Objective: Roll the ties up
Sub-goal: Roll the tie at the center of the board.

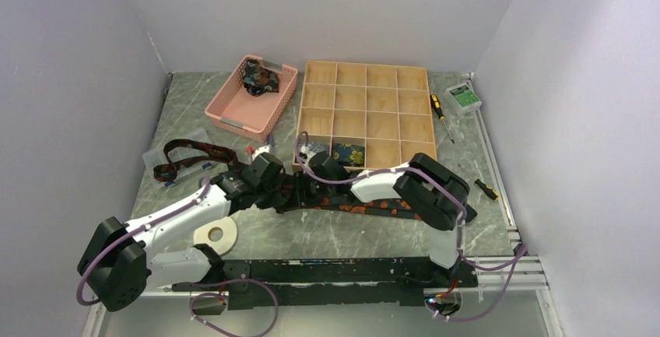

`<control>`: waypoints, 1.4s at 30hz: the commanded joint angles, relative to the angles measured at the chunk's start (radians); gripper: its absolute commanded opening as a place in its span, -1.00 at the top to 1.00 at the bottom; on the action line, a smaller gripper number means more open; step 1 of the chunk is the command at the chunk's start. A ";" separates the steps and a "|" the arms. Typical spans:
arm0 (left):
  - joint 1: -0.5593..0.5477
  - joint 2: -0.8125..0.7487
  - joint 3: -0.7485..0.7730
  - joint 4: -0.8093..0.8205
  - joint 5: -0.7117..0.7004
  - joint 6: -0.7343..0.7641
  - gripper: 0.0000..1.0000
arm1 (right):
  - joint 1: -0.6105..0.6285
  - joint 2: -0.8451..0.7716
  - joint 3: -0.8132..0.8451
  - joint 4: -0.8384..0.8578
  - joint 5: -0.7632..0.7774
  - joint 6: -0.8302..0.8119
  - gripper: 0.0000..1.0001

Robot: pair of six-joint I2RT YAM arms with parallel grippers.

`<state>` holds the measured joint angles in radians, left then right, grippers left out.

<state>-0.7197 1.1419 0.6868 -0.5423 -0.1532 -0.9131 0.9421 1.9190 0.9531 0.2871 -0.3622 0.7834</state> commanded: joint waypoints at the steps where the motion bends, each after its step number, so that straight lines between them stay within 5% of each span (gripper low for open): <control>1: -0.010 0.034 0.050 -0.012 -0.047 0.007 0.94 | -0.029 -0.093 -0.066 0.040 0.074 0.026 0.30; 8: -0.025 0.115 0.118 -0.052 -0.082 0.025 0.94 | -0.041 -0.159 -0.098 0.010 0.106 0.044 0.29; 20: -0.112 0.339 0.269 -0.097 -0.124 0.045 0.94 | -0.129 -0.534 -0.303 -0.235 0.391 -0.052 0.23; 27: -0.159 0.469 0.364 -0.106 -0.142 0.058 0.94 | -0.153 -0.636 -0.411 -0.237 0.394 -0.064 0.19; 34: -0.176 0.560 0.433 -0.114 -0.110 0.081 0.42 | -0.154 -0.667 -0.440 -0.210 0.379 -0.072 0.18; 42: -0.184 0.480 0.417 -0.113 -0.099 0.085 -0.08 | -0.154 -0.681 -0.432 -0.210 0.367 -0.106 0.17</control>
<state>-0.8970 1.6974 1.0992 -0.6556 -0.2588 -0.8314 0.7906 1.2602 0.5110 0.0498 0.0013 0.7094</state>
